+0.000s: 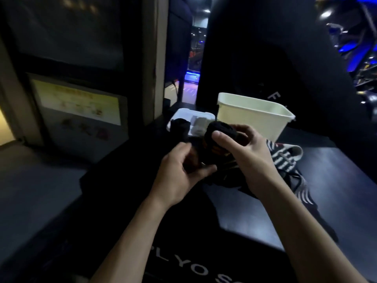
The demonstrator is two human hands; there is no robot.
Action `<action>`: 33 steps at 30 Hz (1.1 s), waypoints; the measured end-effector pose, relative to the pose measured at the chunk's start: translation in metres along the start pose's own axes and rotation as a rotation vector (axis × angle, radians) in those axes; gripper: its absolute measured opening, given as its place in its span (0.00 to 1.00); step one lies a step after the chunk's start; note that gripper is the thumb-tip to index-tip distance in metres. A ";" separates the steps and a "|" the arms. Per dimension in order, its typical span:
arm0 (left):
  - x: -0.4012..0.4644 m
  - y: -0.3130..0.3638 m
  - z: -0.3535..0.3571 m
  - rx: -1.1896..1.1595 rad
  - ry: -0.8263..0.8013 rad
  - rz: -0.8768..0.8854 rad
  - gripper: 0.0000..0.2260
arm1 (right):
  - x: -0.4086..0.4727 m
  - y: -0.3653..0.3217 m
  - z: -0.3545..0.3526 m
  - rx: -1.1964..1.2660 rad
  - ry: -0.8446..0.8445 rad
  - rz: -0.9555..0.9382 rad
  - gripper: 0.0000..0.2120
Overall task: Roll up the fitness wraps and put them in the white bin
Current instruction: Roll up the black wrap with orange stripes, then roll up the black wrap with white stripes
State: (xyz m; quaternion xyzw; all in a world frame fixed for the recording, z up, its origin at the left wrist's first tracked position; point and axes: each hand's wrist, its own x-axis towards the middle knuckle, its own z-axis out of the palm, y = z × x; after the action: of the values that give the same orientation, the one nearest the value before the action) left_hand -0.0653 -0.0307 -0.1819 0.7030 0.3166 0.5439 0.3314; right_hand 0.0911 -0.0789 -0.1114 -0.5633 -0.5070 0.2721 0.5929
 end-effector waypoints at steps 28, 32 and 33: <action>0.025 -0.039 -0.036 0.388 0.110 -0.042 0.09 | 0.072 0.041 0.025 -0.644 -0.006 -0.246 0.10; 0.023 -0.023 -0.001 0.317 0.042 0.071 0.05 | 0.056 0.031 -0.050 -0.729 0.104 -0.306 0.07; 0.023 -0.021 0.007 0.309 0.000 0.087 0.06 | 0.052 0.028 -0.063 -0.771 0.089 -0.304 0.09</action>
State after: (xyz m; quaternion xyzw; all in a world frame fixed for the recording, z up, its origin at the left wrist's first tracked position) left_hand -0.0556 -0.0013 -0.1873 0.7586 0.3658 0.5026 0.1952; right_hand 0.1731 -0.0509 -0.1127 -0.6742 -0.6229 -0.0530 0.3932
